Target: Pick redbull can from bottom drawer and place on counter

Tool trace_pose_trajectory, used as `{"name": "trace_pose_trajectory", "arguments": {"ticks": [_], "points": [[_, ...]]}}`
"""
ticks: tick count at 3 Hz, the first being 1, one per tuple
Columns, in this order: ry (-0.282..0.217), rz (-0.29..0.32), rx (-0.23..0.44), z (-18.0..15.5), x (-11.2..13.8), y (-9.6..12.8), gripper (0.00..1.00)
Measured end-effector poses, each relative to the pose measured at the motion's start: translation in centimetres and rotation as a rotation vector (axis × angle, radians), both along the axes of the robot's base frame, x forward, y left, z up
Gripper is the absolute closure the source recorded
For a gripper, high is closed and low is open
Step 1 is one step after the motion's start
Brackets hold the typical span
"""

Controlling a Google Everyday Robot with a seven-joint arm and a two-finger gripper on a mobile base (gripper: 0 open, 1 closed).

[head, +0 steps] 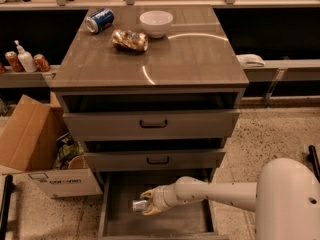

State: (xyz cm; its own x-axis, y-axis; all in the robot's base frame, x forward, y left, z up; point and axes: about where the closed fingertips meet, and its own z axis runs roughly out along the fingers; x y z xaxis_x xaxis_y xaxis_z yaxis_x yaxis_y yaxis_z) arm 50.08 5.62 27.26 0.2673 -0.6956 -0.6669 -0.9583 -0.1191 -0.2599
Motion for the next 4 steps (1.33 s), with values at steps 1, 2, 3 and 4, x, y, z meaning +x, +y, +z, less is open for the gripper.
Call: {"name": "trace_pose_trajectory", "arguments": {"ticks": [1, 2, 3, 4], "points": [[0.000, 0.000, 0.000, 0.0, 0.0, 0.0, 1.00], [-0.043, 0.001, -0.020, 2.7, -0.5, -0.2, 1.00], [-0.126, -0.019, -0.081, 7.9, -1.0, -1.1, 1.00], [-0.165, 0.010, -0.101, 10.3, -1.9, -1.5, 1.00]]}}
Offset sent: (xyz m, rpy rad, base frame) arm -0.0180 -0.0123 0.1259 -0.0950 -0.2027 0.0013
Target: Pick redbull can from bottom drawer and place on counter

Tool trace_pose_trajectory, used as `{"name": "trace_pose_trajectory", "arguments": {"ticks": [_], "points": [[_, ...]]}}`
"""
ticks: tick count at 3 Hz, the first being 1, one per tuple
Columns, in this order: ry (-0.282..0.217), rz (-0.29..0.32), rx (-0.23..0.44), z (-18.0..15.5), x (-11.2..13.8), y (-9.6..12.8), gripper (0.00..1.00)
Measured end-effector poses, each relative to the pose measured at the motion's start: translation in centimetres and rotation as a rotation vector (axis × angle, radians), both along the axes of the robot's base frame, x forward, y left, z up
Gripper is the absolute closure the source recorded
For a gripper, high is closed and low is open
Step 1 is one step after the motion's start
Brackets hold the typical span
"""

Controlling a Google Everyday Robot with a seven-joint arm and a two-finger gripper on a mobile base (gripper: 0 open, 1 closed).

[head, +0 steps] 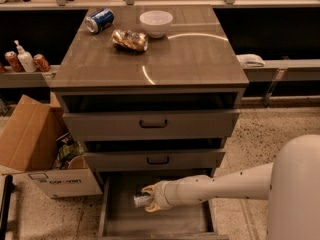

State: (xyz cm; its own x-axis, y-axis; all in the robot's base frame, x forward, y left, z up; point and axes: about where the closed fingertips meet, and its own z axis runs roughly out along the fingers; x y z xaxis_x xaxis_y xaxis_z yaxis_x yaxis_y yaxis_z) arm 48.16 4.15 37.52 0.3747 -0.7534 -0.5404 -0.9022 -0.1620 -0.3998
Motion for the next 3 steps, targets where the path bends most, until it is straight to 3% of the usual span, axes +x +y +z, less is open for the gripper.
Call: {"name": "trace_pose_trajectory", "arguments": {"ticks": [1, 2, 3], "points": [[0.000, 0.000, 0.000, 0.0, 0.0, 0.0, 1.00], [-0.036, 0.019, 0.020, 2.5, 0.4, -0.6, 1.00], [-0.091, 0.050, 0.087, 6.6, 1.8, -1.3, 1.00]]}}
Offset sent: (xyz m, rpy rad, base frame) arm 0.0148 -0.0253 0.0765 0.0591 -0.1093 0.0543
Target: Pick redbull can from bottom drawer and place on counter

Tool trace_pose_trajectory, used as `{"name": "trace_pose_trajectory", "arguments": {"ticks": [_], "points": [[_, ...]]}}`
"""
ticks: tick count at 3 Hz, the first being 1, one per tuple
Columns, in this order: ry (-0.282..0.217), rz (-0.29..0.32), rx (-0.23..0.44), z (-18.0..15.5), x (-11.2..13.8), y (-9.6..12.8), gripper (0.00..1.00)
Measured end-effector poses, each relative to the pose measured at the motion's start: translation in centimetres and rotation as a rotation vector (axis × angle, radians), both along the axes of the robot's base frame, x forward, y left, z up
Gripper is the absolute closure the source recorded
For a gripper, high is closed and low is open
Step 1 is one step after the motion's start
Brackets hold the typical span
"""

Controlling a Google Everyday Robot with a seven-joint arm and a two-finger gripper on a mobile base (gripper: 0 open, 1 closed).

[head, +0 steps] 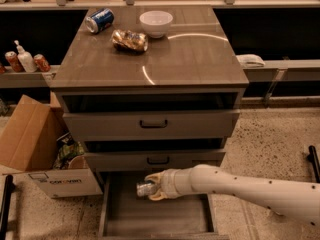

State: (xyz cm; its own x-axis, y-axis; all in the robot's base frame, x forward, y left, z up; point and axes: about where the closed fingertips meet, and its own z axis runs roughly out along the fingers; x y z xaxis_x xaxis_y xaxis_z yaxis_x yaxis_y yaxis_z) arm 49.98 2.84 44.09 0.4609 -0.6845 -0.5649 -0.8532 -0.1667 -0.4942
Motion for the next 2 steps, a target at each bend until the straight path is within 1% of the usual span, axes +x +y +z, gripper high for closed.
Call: {"name": "trace_pose_trajectory", "arguments": {"ticks": [1, 2], "points": [[-0.050, 0.088, 0.018, 7.14, 1.90, -2.33, 1.00], [-0.047, 0.095, 0.023, 7.45, 1.92, -2.26, 1.00]]}}
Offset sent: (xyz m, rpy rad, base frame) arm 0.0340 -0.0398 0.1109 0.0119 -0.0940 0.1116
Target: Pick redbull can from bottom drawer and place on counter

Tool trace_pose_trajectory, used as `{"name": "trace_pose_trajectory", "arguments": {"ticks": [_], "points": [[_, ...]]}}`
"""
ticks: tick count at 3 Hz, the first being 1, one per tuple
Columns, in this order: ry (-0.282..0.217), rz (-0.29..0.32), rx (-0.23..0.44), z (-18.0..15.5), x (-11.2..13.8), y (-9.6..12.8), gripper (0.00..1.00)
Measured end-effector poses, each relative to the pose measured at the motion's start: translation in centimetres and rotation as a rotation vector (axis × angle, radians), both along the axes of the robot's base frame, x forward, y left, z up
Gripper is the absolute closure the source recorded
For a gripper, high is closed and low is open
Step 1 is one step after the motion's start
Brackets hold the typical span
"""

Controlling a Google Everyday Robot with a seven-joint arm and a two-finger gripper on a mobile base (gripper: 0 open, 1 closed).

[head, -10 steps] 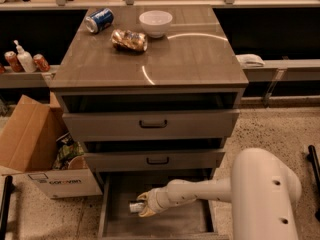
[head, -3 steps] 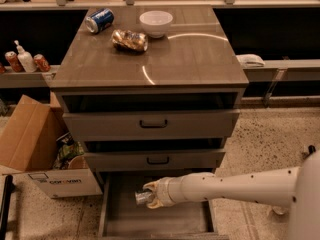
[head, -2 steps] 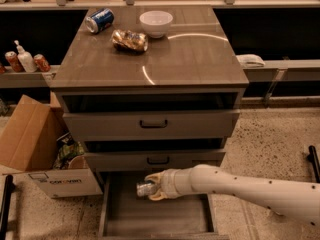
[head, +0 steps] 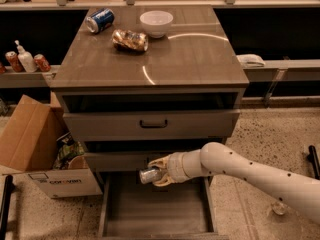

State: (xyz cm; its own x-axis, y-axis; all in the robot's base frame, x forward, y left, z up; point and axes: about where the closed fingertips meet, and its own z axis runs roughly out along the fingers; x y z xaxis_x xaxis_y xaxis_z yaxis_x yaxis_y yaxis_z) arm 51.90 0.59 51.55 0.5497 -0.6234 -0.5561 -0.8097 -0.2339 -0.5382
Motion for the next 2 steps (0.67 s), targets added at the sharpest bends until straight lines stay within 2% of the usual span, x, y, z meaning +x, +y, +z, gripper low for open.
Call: {"name": "trace_pose_trajectory", "arguments": {"ticks": [1, 2], "points": [[-0.018, 0.002, 0.042, 3.2, -0.2, -1.4, 1.00], [-0.051, 0.016, 0.072, 8.0, -0.6, -3.0, 1.00]]}}
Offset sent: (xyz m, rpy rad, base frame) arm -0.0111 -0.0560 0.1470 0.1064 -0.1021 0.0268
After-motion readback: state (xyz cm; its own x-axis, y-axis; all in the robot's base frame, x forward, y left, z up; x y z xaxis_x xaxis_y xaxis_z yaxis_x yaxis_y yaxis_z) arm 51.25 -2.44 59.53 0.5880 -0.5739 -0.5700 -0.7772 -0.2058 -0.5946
